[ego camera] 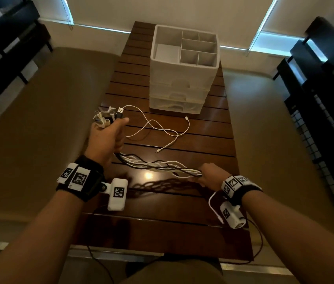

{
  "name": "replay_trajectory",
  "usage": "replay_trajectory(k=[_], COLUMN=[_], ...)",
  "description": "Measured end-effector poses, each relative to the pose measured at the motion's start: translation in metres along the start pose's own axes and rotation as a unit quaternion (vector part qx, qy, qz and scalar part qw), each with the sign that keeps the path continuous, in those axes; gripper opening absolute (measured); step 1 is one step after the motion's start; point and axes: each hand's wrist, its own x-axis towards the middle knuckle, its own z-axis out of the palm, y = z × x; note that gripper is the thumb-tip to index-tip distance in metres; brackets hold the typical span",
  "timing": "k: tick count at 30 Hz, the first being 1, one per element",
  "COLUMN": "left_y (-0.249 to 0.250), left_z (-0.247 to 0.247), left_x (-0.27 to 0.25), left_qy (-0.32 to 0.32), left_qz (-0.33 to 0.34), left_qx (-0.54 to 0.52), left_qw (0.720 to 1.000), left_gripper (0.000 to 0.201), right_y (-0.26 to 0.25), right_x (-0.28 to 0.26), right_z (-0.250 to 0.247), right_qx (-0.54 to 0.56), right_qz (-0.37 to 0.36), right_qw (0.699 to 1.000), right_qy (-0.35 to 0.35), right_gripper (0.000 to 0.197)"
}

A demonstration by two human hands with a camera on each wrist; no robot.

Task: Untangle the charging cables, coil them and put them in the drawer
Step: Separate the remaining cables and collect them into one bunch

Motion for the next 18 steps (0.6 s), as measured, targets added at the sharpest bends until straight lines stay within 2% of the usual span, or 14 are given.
replay_trajectory(k=[4, 6, 8, 9, 11, 13, 14, 15, 18], left_y=[-0.001, -0.001, -0.004, -0.007, -0.013, -0.017, -0.018, -0.019, -0.020], left_z=[0.004, 0.001, -0.001, -0.001, 0.000, 0.004, 0.006, 0.008, 0.015], left_x=[0.006, 0.009, 0.010, 0.011, 0.009, 0.007, 0.006, 0.005, 0.003], left_qy=[-0.010, -0.010, -0.007, -0.005, -0.001, 0.003, 0.003, 0.002, 0.008], left_qz=[0.004, 0.007, 0.002, -0.003, -0.018, -0.030, -0.032, -0.034, -0.047], left_qx=[0.012, 0.016, 0.025, 0.028, 0.028, 0.023, 0.018, 0.012, 0.008], left_qw=[1.000, 1.000, 1.000, 1.000, 0.999, 0.999, 0.999, 0.999, 0.999], left_gripper=[0.047, 0.047, 0.048, 0.048, 0.048, 0.046, 0.045, 0.045, 0.050], right_y=[-0.005, -0.009, -0.012, -0.013, -0.014, -0.012, -0.015, -0.017, -0.025], right_x=[0.006, 0.001, 0.000, 0.004, 0.025, 0.058, 0.071, 0.083, 0.112], right_z=[-0.009, -0.031, -0.061, -0.076, -0.097, -0.105, -0.107, -0.105, -0.082], right_qx=[-0.021, 0.030, 0.091, 0.131, 0.222, 0.276, 0.290, 0.302, 0.393], right_qz=[-0.024, -0.030, -0.036, -0.044, -0.049, 0.014, 0.059, 0.101, 0.170], right_qw=[0.998, 0.994, 0.988, 0.985, 0.974, 0.947, 0.934, 0.926, 0.895], right_qy=[-0.057, -0.103, -0.117, -0.099, 0.020, 0.161, 0.198, 0.201, 0.125], right_gripper=[0.068, 0.078, 0.076, 0.067, 0.043, 0.027, 0.027, 0.032, 0.052])
